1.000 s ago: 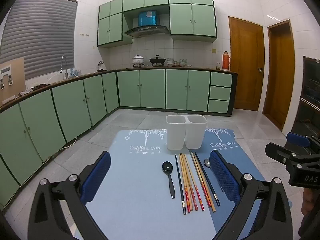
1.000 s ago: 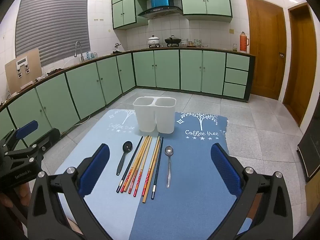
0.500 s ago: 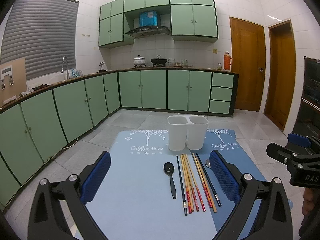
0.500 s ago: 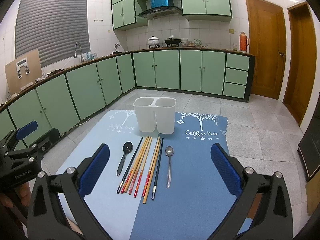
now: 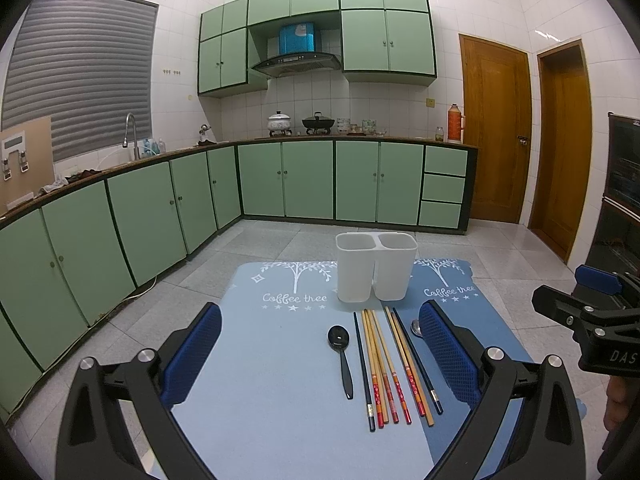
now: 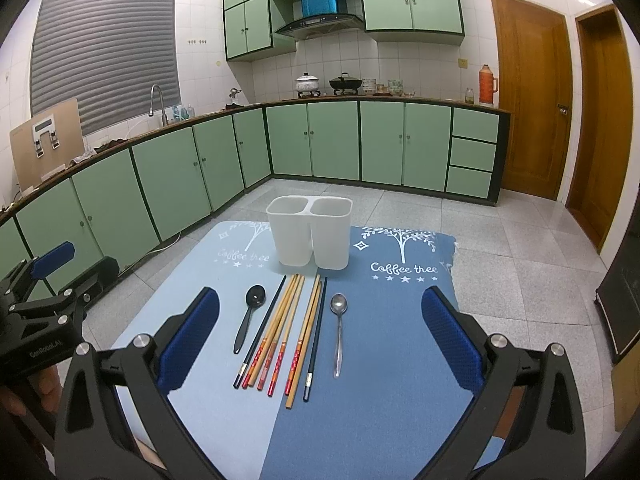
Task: Organize utensils
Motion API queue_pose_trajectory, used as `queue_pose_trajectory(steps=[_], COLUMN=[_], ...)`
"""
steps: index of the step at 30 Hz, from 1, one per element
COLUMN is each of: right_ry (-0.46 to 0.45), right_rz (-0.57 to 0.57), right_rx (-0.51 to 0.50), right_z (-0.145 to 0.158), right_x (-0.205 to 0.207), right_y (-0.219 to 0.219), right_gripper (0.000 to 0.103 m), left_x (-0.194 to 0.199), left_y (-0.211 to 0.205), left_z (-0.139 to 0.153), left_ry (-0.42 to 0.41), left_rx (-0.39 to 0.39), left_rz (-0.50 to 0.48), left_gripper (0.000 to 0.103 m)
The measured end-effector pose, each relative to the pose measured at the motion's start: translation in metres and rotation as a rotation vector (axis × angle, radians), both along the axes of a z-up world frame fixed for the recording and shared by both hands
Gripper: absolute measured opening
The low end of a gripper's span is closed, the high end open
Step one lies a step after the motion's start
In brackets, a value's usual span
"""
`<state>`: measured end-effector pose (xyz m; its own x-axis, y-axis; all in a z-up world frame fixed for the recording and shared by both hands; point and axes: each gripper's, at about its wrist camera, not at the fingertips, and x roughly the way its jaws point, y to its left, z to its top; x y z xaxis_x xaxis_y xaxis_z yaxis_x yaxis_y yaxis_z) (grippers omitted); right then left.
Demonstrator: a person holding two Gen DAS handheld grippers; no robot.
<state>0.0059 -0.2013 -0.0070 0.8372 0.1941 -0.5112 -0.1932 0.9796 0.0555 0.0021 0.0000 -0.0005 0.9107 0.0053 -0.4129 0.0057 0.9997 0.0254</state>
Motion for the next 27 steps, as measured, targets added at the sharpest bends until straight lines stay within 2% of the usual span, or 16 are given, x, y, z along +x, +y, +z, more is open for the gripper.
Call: queue_pose_trajectory(steps=[9,10,27], right_ry=[0.0,0.001,0.0], right_rz=[-0.002,-0.003,-0.001], right_rx=[0.001,0.001,0.001], right_z=[0.0,0.0,-0.001], right_x=[0.0,0.0,0.0], right_y=[0.0,0.0,0.0], right_gripper=[0.098,0.098,0.098], left_x=[-0.01,0.0,-0.001], left_y=[-0.006,0.0,0.0], left_z=[0.008,0.0,-0.001], left_ry=[0.007,-0.001,-0.001], left_rx=[-0.008,0.0,0.0], left_rz=[-0.004,0.0,0.0], left_gripper=[0.097,0.097,0.097])
